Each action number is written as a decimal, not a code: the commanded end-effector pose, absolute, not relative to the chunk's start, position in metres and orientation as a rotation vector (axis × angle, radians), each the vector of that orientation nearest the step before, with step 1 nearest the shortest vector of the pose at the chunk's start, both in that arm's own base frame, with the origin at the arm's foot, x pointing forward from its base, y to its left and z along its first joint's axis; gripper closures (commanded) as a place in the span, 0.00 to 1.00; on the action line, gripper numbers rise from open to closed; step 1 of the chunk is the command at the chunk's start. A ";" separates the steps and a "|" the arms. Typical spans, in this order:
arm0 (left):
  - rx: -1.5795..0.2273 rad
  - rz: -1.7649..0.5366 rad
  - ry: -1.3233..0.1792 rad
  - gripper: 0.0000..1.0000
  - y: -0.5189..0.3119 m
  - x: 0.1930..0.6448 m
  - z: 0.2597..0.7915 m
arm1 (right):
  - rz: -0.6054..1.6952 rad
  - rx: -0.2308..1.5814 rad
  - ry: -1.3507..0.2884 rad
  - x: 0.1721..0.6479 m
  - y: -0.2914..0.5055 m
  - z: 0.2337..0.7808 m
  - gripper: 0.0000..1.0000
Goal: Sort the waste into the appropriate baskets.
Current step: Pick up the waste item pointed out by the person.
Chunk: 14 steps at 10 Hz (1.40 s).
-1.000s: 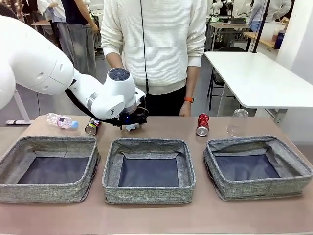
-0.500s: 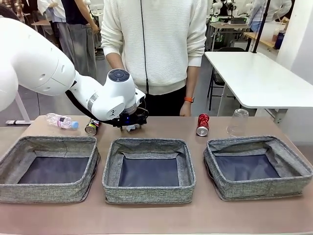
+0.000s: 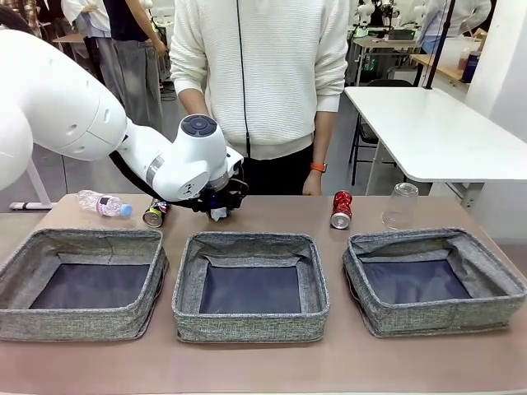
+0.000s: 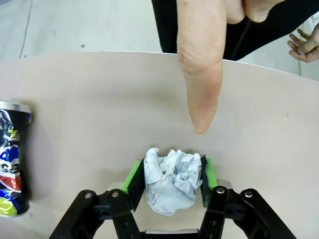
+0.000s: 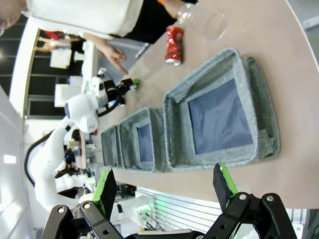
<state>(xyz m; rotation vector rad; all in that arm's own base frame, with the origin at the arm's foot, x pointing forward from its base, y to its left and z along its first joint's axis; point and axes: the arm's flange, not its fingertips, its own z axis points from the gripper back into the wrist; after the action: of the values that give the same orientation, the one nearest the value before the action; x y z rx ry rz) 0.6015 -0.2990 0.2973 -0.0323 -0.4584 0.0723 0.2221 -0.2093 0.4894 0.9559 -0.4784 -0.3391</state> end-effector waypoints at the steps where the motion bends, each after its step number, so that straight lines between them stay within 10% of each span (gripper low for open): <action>1: -0.016 0.090 -0.465 0.86 -0.301 0.600 0.287 | -0.318 0.969 -0.501 0.224 -0.210 0.491 0.00; 7: 0.134 0.129 -0.366 1.00 -0.297 0.583 0.303 | -0.318 0.969 -0.501 0.224 -0.210 0.491 0.00; 14: -0.108 0.010 -0.190 1.00 -0.241 0.453 0.523 | -0.318 0.969 -0.501 0.224 -0.210 0.491 0.00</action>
<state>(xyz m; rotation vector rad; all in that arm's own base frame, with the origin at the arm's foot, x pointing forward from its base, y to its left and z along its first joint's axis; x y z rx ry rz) 0.4583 -0.2667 0.5283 -0.0633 -0.3044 0.0880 0.2219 -0.2095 0.4897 0.9544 -0.4783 -0.3399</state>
